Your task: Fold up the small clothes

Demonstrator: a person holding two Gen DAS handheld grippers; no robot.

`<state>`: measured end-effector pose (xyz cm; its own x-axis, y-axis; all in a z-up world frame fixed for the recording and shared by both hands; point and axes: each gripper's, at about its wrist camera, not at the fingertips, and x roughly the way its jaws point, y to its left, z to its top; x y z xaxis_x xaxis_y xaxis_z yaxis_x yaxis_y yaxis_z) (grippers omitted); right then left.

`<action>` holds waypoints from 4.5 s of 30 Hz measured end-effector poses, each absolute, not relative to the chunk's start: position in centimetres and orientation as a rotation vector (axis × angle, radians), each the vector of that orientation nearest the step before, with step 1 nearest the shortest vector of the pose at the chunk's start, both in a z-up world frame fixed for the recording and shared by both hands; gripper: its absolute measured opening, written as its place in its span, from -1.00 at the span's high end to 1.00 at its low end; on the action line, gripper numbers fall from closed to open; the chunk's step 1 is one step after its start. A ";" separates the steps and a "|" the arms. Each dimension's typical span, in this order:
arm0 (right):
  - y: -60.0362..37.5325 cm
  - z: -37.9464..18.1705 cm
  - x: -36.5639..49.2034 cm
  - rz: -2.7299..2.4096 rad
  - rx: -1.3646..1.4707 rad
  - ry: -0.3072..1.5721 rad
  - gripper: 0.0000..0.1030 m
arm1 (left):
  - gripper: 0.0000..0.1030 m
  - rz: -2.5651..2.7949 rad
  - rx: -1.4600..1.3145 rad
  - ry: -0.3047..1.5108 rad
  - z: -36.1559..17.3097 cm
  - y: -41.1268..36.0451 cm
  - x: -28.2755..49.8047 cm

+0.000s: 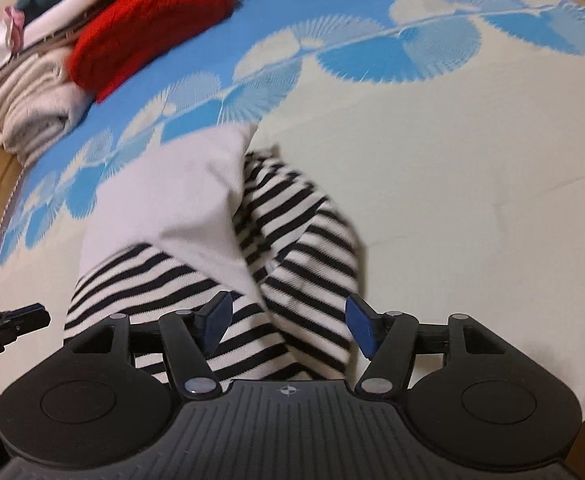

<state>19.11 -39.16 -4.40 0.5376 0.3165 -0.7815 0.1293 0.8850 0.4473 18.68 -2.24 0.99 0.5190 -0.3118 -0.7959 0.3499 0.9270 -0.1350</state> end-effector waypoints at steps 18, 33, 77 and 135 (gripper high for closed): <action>-36.8 -2.7 16.7 0.282 0.384 0.974 0.99 | 0.35 -0.349 0.049 0.875 1.0 -2.4 18.2; -39.1 -4.1 13.4 0.286 0.361 1.136 0.99 | 0.31 -0.443 0.307 1.130 -4.2 -7.2 17.9; -38.2 -5.0 25.6 -0.239 0.667 0.829 0.96 | 0.17 -0.547 -0.147 1.023 -0.9 -4.9 21.7; -36.1 -4.0 29.0 0.064 0.657 0.735 0.87 | -0.40 -0.216 -0.339 0.760 0.6 -0.5 38.8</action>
